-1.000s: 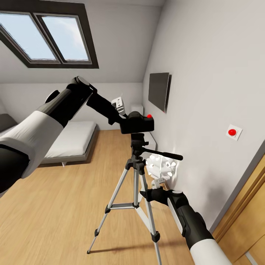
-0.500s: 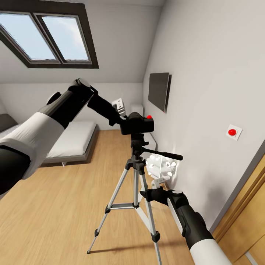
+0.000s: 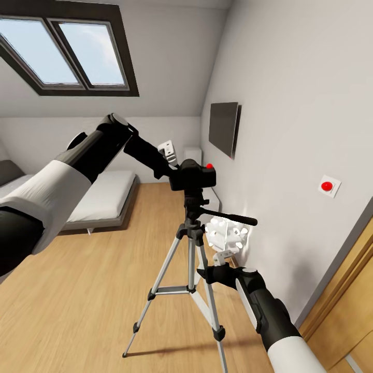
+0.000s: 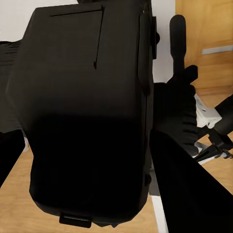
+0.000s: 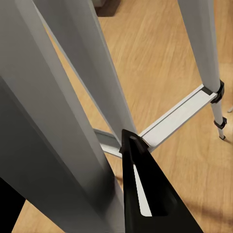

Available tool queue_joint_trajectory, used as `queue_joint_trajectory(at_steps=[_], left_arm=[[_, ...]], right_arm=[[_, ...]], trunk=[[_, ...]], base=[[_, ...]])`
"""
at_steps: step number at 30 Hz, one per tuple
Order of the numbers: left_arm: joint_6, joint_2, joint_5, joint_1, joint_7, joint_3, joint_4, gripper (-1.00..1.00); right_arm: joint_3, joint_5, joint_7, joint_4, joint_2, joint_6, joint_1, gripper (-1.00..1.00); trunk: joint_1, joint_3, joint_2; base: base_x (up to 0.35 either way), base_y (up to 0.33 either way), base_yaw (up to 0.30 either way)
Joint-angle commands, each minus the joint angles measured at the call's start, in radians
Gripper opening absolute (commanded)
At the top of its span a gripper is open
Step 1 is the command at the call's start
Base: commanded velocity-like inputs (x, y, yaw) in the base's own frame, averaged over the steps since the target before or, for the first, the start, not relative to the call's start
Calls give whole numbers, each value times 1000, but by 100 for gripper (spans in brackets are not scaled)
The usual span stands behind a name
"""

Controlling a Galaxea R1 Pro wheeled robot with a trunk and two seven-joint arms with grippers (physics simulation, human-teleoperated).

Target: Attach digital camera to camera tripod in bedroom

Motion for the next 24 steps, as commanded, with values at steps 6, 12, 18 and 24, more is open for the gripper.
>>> queue_joint_trajectory(at_steps=[6,12,18,24], left_arm=[[8,-1,0,-1,-4,-3,-2,-100],[8,-7,-5,-1,-1,-3,-2,100],[8,-7,-6,-1,-1,-3,-2,100],[8,-7,-7,-1,-1,-3,-1,100]], right_arm=[[-1,8,8,11,0,6,0,-100],[-1,8,9,11,0,7,0,-100],[-1,8,9,11,0,6,0,-100],[-1,8,10,11,0,7,0,-100]], trunk=[[1,-2,-1],[1,-2,-1],[1,-2,-1],[1,-2,-1]], base=[[0,0,0],[0,0,0],[0,0,0],[0,0,0]])
